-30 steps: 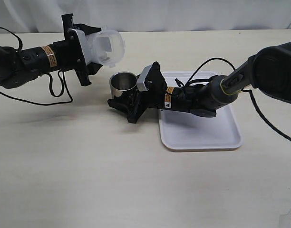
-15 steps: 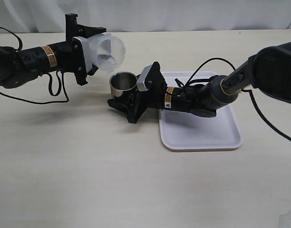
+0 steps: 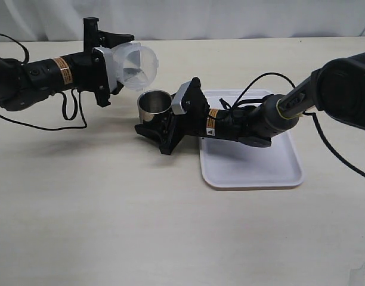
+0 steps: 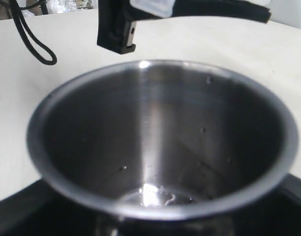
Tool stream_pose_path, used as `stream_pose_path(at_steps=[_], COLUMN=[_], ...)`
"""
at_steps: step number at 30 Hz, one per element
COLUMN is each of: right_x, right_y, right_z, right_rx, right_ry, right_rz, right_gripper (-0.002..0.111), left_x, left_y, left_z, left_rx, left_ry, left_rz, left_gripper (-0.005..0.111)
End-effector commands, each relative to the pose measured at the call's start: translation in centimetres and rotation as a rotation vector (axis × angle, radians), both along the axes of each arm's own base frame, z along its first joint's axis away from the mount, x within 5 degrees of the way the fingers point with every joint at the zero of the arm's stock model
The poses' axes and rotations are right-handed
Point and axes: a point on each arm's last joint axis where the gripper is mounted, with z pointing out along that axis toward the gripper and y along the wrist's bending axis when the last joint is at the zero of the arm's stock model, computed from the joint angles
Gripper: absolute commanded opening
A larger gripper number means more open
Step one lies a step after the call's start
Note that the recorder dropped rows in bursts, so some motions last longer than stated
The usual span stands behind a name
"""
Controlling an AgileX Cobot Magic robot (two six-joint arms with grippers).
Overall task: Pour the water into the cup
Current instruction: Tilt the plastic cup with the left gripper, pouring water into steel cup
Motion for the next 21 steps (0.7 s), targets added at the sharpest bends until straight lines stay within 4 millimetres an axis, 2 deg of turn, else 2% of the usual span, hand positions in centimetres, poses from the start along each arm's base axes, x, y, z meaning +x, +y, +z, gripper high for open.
stream_pose_path(at_steps=[1,21], right_x=[0.1,0.1], right_y=[-0.2,-0.2], right_z=[-0.2,-0.2], right_rx=[-0.035,-0.035], right_ry=[0.004,0.004], right_rz=[-0.007,-0.007], right_gripper=[0.015,0.015], left_x=[0.3,1.4], left_y=[-0.9,-0.7], left_z=[0.7,0.9], left_rx=[-0.044,0.059], left_ry=[-0.031,-0.057], left_rz=[0.027,0.061], left_gripper=[0.0,0.0])
